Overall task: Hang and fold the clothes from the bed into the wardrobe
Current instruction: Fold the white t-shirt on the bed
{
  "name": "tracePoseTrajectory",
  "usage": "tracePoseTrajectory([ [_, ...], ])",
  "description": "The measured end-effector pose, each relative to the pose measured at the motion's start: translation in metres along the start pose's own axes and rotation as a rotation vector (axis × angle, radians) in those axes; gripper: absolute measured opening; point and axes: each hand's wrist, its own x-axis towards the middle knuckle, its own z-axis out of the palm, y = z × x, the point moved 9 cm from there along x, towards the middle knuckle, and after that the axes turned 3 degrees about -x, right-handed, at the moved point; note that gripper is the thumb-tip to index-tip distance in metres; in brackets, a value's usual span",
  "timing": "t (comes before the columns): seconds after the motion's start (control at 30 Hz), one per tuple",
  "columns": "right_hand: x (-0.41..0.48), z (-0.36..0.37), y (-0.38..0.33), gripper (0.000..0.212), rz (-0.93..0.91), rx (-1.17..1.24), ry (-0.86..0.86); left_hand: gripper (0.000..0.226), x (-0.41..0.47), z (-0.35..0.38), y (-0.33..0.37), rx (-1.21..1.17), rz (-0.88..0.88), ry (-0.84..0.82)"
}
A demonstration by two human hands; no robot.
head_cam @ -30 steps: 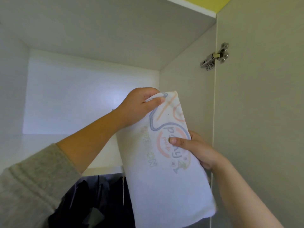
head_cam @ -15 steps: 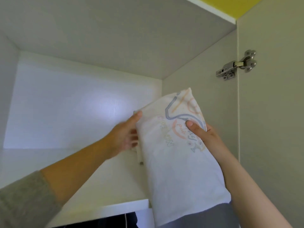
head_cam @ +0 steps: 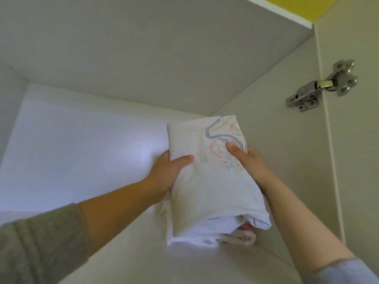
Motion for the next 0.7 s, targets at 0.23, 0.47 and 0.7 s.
tracePoseTrajectory([
  [0.23, 0.071, -0.01, 0.034, 0.023, 0.042, -0.161, 0.051, 0.037, 0.069, 0.002, -0.028, -0.035, -0.069, 0.064],
  [0.47, 0.09, 0.01, 0.131, 0.053, 0.503, -0.158, -0.13, 0.029, 0.109, 0.006, -0.104, 0.076, -0.438, 0.037],
  [0.7, 0.082, 0.047, 0.153, 0.072, 0.514, -0.639, -0.521, 0.038, 0.094, -0.002, -0.174, 0.124, -0.683, -0.142],
])
